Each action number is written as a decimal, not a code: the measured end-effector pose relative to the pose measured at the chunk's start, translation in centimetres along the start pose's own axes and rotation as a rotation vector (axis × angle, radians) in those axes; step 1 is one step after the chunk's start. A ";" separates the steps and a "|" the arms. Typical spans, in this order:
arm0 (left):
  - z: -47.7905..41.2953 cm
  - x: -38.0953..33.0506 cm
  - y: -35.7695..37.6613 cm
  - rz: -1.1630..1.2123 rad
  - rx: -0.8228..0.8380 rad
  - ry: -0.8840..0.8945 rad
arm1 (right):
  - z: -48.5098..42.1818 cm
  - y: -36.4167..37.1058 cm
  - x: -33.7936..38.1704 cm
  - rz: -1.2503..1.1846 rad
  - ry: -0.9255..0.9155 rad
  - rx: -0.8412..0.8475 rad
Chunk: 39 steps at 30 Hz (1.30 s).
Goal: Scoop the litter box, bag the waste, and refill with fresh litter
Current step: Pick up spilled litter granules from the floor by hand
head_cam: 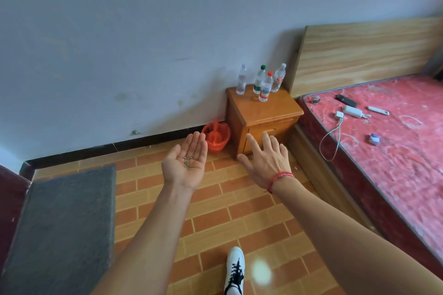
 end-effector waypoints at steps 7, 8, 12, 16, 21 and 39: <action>-10.2 2.5 5.8 -0.024 -0.022 0.025 | -11.0 1.1 -4.7 -0.011 -0.012 0.049; -11.2 2.7 6.6 -0.024 -0.018 0.026 | -12.4 1.0 -5.1 -0.007 -0.017 0.051; -15.5 2.3 8.6 -0.018 -0.037 0.042 | -17.5 1.1 -5.8 -0.009 -0.032 0.085; -20.1 1.6 10.4 -0.022 -0.046 0.041 | -22.7 1.6 -5.7 -0.035 -0.049 0.095; -27.3 0.0 12.1 -0.028 -0.068 0.030 | -29.9 3.2 -5.3 -0.024 -0.040 0.116; -50.5 -4.2 11.9 -0.086 -0.251 -0.076 | -51.1 12.3 -2.8 -0.005 -0.008 0.283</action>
Point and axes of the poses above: each hand's wrist, its own z-axis away from the middle knuckle, its own y-axis out of the palm, x = y × z, the point moved 10 cm from there along -z, towards the middle knuckle, and after that the axes turned 1 degree about -z, right-handed, at the moved point
